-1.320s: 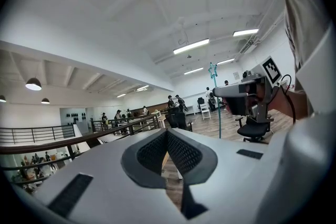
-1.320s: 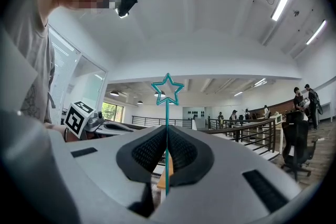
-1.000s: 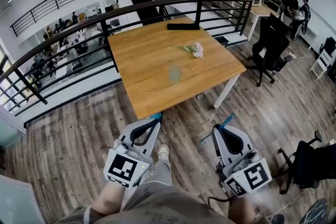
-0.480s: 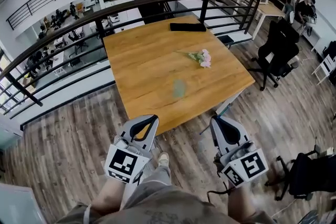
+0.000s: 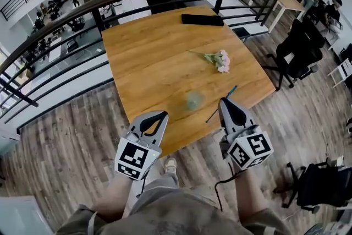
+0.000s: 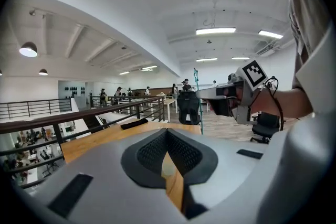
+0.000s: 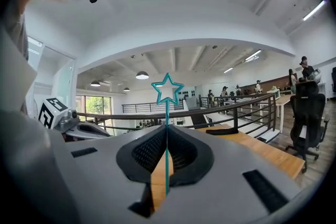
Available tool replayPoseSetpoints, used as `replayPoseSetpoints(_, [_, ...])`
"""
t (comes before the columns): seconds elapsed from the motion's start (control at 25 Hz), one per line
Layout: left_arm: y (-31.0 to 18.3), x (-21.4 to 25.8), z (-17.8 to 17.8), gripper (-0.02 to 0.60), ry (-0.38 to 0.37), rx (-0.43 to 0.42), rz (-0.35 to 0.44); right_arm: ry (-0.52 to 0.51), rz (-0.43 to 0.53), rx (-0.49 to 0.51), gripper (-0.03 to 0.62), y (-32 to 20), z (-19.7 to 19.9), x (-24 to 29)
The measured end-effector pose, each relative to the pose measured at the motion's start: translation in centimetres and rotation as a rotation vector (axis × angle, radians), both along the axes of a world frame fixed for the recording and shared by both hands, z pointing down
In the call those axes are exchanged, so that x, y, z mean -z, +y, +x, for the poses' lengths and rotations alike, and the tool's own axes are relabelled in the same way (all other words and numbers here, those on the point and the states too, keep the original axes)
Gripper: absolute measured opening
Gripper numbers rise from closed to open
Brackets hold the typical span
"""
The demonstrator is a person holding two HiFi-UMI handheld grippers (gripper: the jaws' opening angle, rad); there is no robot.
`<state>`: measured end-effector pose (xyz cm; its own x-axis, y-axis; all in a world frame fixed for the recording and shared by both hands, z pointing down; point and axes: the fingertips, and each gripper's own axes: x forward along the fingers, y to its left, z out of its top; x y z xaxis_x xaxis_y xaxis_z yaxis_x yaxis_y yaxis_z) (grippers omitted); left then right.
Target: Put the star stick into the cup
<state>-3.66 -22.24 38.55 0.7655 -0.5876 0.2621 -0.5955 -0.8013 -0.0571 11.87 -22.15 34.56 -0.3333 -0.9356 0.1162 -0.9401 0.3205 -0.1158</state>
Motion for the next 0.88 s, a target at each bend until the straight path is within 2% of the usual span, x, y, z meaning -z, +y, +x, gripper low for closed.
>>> replayPoseSetpoints(0.32, [-4.8,-5.1,0.6,0.017,-0.024,0.007,-0.108,-0.001,-0.108,-0.026,0.034,-6.7,-0.1,-6.2])
replayPoseSetpoints(0.88, [-8.0,-11.7,3.0,0.017,-0.086,0.040,-0.230,-0.010,-0.228,-0.032,0.034,-13.6,2.2,-16.2])
